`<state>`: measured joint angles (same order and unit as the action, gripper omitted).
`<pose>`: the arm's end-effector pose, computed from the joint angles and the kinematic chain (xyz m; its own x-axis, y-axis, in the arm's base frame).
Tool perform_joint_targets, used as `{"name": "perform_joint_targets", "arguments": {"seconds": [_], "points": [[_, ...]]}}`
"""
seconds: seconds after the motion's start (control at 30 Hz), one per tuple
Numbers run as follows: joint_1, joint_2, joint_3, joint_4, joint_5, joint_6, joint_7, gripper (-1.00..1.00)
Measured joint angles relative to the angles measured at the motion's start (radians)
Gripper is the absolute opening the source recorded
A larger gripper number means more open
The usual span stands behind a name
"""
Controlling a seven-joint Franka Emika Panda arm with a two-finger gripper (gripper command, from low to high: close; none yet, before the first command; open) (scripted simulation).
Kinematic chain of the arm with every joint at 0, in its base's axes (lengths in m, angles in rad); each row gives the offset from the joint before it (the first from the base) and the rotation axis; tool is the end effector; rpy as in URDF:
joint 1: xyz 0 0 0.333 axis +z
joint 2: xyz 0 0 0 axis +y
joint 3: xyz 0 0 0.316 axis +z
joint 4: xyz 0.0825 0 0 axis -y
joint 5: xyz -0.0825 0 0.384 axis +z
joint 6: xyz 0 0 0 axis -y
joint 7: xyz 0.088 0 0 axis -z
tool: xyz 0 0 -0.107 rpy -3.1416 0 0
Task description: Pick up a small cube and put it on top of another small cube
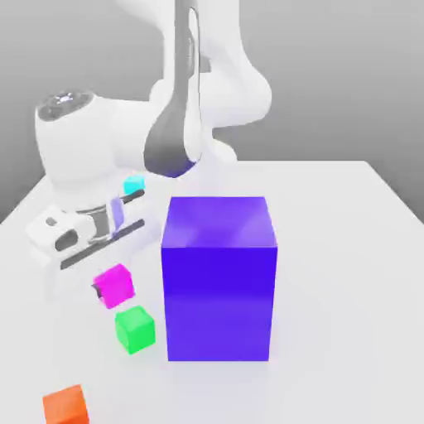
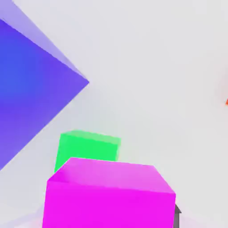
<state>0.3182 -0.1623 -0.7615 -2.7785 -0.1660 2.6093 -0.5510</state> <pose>0.3480 -0.1474 0.2437 0.9656 0.2595 -0.0167 0.2584 -0.9647 -0.0501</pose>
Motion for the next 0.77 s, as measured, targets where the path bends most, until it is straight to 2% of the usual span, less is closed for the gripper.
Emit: {"name": "perform_joint_targets", "arguments": {"seconds": [0.13, 0.2, 0.37, 0.6, 0.77], "points": [[-0.011, -0.065, 0.017, -0.063, -0.152, 0.035, -0.166, -1.00], [0.012, -0.049, -0.010, -0.070, -0.125, 0.054, -0.235, -1.00], [0.117, 0.044, -0.067, -0.066, 0.087, 0.107, -0.401, -1.00], [0.193, 0.183, -0.054, -0.054, 0.410, 0.179, -0.630, -1.00], [0.168, 0.257, -0.005, -0.051, 0.543, 0.243, -0.724, -1.00]]}}
